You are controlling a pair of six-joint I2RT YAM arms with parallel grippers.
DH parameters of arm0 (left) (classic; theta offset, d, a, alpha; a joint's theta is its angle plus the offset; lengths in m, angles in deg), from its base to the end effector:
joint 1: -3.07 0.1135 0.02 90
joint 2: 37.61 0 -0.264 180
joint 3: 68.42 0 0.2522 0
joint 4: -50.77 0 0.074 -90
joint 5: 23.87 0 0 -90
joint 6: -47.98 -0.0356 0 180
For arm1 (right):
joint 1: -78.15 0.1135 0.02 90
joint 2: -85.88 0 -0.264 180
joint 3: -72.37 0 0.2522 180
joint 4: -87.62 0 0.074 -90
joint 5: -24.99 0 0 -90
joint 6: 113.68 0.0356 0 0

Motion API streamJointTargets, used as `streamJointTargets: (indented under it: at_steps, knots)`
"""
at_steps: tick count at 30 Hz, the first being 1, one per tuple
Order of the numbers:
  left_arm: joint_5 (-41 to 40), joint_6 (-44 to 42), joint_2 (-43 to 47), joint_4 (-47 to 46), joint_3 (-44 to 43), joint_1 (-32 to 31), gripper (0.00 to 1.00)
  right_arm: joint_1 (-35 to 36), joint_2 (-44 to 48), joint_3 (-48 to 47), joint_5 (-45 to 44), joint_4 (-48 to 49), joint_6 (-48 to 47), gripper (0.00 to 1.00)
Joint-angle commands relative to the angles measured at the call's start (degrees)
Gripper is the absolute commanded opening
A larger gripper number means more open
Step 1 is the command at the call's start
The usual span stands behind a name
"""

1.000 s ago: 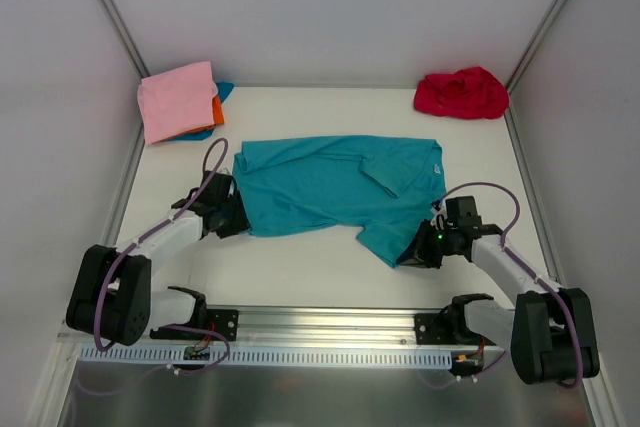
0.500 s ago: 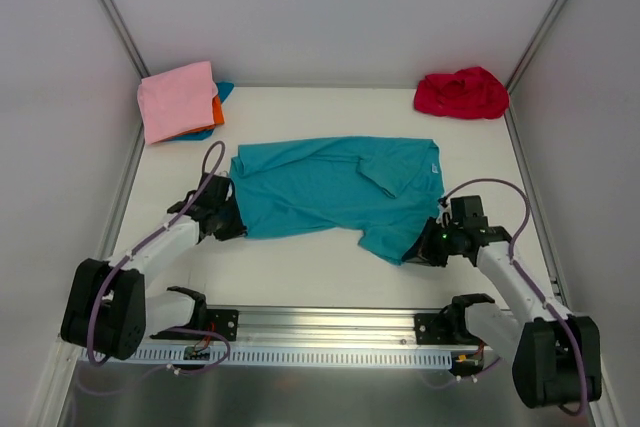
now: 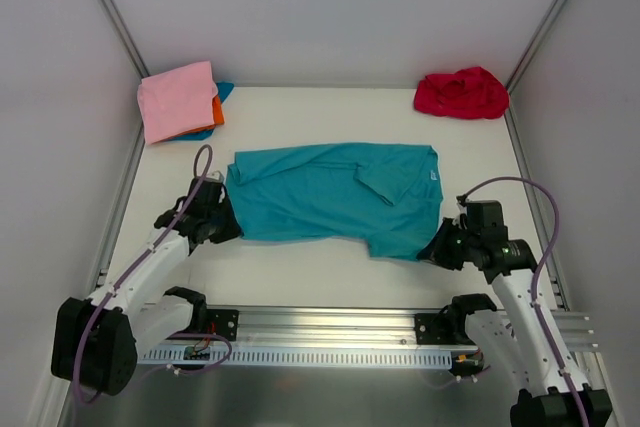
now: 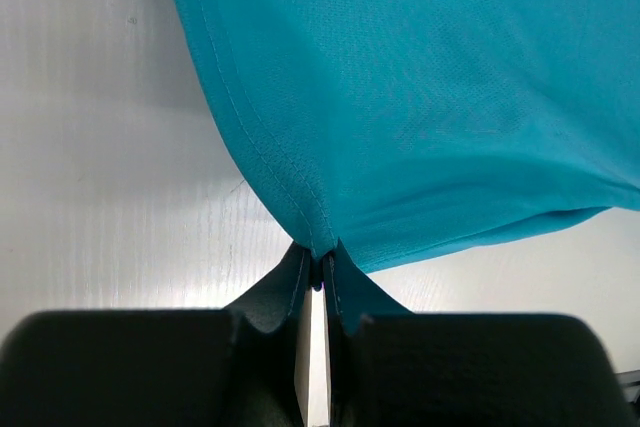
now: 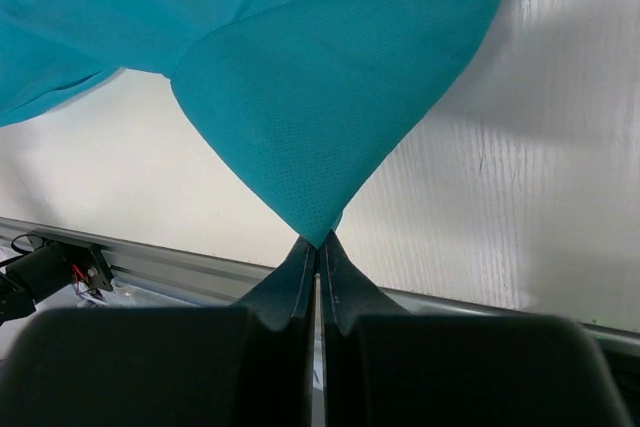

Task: Fold and stack the t-shirts
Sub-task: Grap the side of the flattened tshirt closest away from the robot with both arms, then fold the other side of the tshirt into a rectangle

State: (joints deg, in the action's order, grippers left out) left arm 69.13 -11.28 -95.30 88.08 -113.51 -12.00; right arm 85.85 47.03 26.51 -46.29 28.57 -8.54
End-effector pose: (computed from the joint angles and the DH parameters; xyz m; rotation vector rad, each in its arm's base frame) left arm 0.1884 -0.0526 0.1978 -0.3153 2.4654 -0.4129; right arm 0.1283 0.0289 0.2250 0.0207 2.5005 0.5734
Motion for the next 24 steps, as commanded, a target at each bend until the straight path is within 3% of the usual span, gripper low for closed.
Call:
streamJointTargets:
  at_steps: [1, 7, 13, 24]
  knots:
    - [1.48, 0.37, 2.49, 2.64, 0.39, -0.49, 0.0, -0.32, 2.63, -3.85, -2.02, -6.11, -0.81, 0.01]
    - [1.39, 0.55, 5.48, 4.49, 0.13, -0.49, 0.0, -0.32, 5.01, -6.13, -1.93, -8.58, -0.46, 0.0]
    - [0.78, 0.64, 6.8, 5.98, -2.94, -0.4, 0.0, -0.5, 1.68, -9.12, -1.76, -6.3, -0.55, 0.01]
    - [-4.66, -1.56, -3.38, 6.95, -16.74, -0.31, 0.0, -4.27, -18.51, -18.96, 1.05, 3.54, -2.92, 0.0]
